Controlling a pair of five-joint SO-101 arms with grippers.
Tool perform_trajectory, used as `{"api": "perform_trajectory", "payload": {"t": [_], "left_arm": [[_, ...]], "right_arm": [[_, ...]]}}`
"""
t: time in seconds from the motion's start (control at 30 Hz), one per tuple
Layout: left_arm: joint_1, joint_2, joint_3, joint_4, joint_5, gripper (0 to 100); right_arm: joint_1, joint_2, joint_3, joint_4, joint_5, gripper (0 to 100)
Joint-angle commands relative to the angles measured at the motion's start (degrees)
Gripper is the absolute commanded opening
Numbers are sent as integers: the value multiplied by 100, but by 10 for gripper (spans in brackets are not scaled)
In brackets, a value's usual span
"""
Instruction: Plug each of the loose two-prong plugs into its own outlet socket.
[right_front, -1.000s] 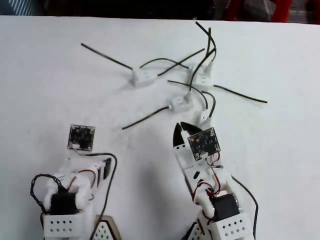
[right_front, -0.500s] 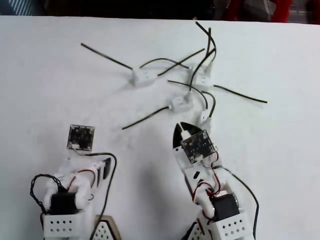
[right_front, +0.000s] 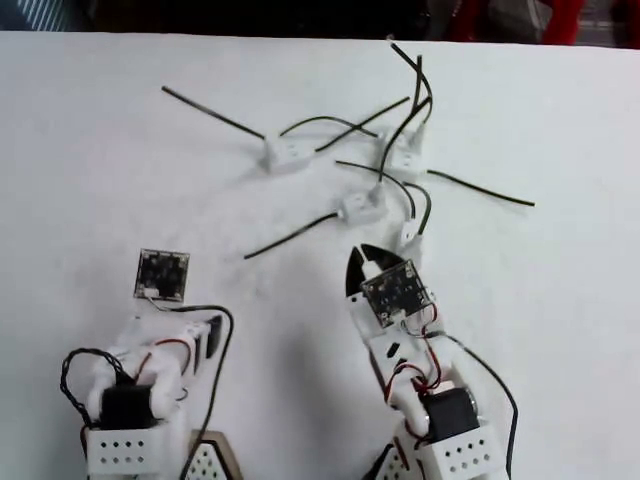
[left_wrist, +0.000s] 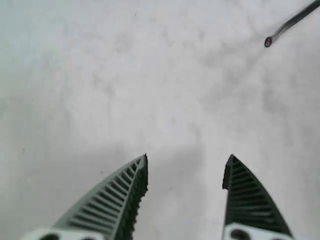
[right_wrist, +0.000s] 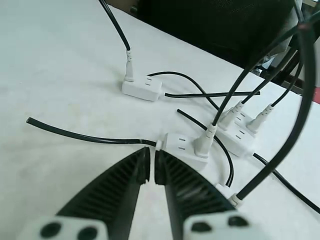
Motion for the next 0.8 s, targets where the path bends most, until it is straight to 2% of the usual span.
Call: {"api": "perform_trajectory", "payload": {"t": [0.0,0.3,0.43,0.67,0.77], "left_arm": [[-40,-57,-26,26,53,246],[-40,-57,-26,26,53,246],[-40,-57,-26,26,53,246],[-40,-57,-26,26,53,246],[-40,-57,-26,26,53,246]], "right_arm": [[-40,-75,53,-101,70,25],[-84,-75,53,-136,53,25],[224,-75,53,708,44,22],[268,-75,53,1824,35,20],[338,-75,53,2237,-413,19]]}}
